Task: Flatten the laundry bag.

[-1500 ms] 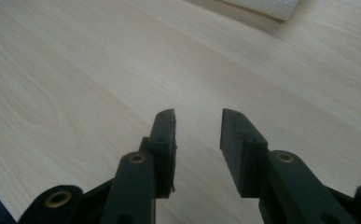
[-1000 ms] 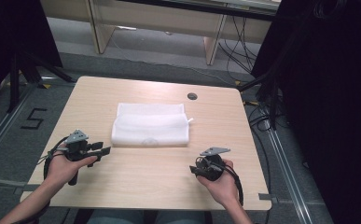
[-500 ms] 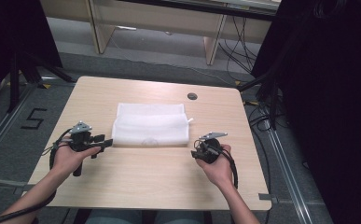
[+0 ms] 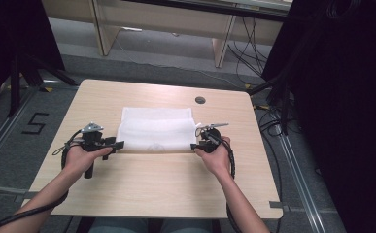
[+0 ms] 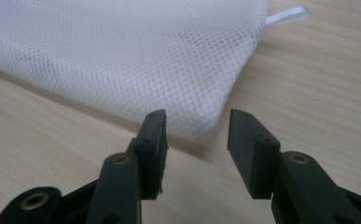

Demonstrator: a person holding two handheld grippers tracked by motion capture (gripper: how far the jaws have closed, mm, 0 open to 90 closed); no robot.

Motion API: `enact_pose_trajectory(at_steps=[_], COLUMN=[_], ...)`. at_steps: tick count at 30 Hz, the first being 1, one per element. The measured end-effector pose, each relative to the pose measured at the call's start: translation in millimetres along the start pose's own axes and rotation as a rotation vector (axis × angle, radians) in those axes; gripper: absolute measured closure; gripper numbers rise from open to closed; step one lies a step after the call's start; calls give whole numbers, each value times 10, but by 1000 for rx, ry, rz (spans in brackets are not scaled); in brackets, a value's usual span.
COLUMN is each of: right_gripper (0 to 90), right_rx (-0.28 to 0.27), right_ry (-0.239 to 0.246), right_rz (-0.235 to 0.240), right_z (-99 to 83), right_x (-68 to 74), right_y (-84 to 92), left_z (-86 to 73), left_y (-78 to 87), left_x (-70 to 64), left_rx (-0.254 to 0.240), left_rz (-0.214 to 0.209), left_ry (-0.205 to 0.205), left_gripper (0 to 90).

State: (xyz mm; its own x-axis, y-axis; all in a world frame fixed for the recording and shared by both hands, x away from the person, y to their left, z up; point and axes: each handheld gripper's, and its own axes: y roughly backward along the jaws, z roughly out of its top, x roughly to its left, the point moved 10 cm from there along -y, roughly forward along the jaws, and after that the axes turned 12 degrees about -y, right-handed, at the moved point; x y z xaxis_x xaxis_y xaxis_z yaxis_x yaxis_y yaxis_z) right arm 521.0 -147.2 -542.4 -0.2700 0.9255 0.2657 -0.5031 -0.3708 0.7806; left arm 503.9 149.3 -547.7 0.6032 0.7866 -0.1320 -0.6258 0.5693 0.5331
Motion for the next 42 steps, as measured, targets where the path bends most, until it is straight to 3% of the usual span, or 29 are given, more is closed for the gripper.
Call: enact_pose_trajectory(at_steps=[4,8,9,11,13,15,18,19,25,30,31,32,36,42], right_gripper=[539,525,595,695,745,803,819,825,825,821,820,820,813,790], right_rx=[11,14,54,67,70,82,95,103,118,143,170,170,198,222], right_ry=[6,9,8,32,11,22,31,33,39,42,10,10,44,64], right_rz=[2,-4,-18,-21,-24,-34,-35,-45,-25,-2,11,11,22,55], right_z=[37,60,30,15,12,-17,-41,-66,-211,-413,-464,-464,-667,-903], right_x=[25,11,-3,-32,-25,-54,-50,-53,-9,11,44,44,51,94], right_y=[-105,-182,-201,-212,-198,-179,-173,-152,-32,107,150,150,284,417], left_z=[-47,-35,-68,-110,-123,-129,-124,-145,-172,-220,-234,-254,-381,-527], left_y=[-39,-67,-86,-98,-104,-112,-120,-100,-47,45,60,83,217,382], left_x=[38,37,44,53,56,55,27,13,-44,-178,-208,-238,-398,-547], left_rx=[38,30,47,73,82,93,92,115,142,165,171,185,240,264], left_rz=[3,3,3,2,3,0,-1,-7,-26,-52,-52,-55,-68,-97], left_ry=[-3,20,-8,-36,-39,-35,-18,-48,-58,-85,-89,-99,-132,-153], left_gripper=[529,567,595,631,649,712,751,789,815,817,817,817,816,813])
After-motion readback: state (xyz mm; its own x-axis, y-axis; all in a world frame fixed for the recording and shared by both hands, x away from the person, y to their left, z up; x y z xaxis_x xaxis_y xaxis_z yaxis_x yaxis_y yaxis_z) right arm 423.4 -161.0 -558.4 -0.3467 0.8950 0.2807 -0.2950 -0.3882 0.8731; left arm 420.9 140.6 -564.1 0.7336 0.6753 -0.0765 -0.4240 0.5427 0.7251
